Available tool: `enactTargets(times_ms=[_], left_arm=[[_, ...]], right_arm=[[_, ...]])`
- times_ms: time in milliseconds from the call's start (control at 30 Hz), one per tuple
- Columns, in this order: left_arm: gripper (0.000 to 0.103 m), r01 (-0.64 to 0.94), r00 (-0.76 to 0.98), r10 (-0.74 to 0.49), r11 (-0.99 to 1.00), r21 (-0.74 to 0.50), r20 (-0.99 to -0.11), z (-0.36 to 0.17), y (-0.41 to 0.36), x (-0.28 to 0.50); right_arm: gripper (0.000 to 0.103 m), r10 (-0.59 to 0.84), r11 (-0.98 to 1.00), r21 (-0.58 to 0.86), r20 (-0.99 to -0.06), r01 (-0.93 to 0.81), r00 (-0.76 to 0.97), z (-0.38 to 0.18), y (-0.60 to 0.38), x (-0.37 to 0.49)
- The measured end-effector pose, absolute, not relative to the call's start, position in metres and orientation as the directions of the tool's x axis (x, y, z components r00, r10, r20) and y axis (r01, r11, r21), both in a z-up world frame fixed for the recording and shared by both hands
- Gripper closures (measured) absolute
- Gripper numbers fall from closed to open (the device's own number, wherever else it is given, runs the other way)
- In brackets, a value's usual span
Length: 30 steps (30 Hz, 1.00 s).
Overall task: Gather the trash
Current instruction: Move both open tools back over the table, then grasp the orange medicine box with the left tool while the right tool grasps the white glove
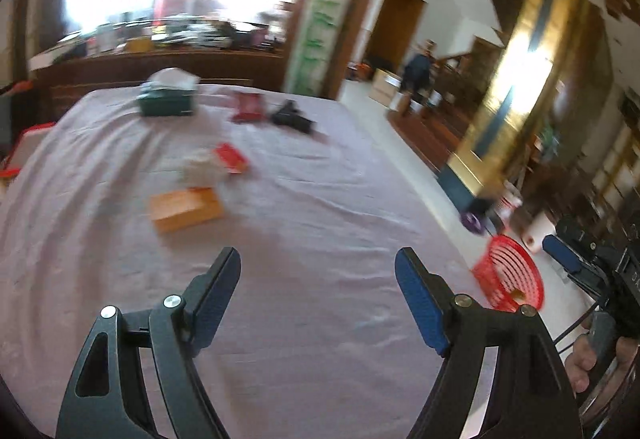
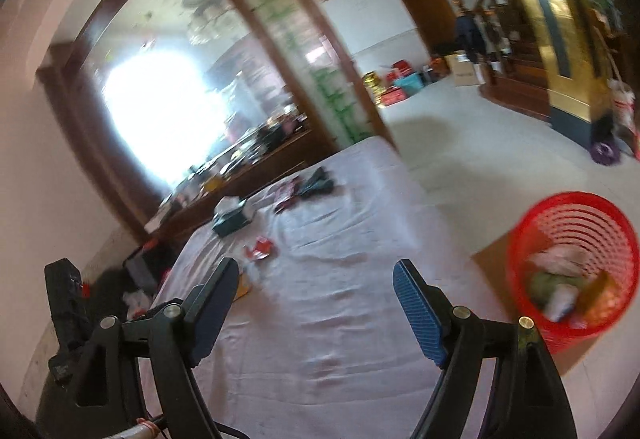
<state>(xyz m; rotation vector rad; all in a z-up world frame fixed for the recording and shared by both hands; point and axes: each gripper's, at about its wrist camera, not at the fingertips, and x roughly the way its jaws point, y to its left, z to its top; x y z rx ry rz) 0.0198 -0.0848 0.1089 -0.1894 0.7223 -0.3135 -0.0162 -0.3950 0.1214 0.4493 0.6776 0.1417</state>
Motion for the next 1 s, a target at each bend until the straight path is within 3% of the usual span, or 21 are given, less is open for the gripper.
enactTargets(times_ms=[233, 467, 1000], left_arm=[[0.025, 0.052, 0.741, -0.243, 0.95, -0.307, -0.626, 0.094, 0.005, 0.032], [0.025, -0.036, 0.733, -0.216, 0.934, -0.354, -0.645, 0.078, 0.062, 0.045], [0.025, -0.064, 0.668, -0.24, 0.925, -0.375, -0.704, 0.039, 0.077, 0.08]], right_arm=[[0.019, 0.381, 0.902, 0.412, -0.622, -0.128, 0.684, 0.106, -0.308, 0.045], [0.019, 0.445, 0.892, 0.395, -0.678, -0.22, 0.585, 0.074, -0.239, 0.106], [0.019, 0.487, 0.873, 0.438, -0.778, -0.214, 0.396, -0.013, -0.16, 0.223]])
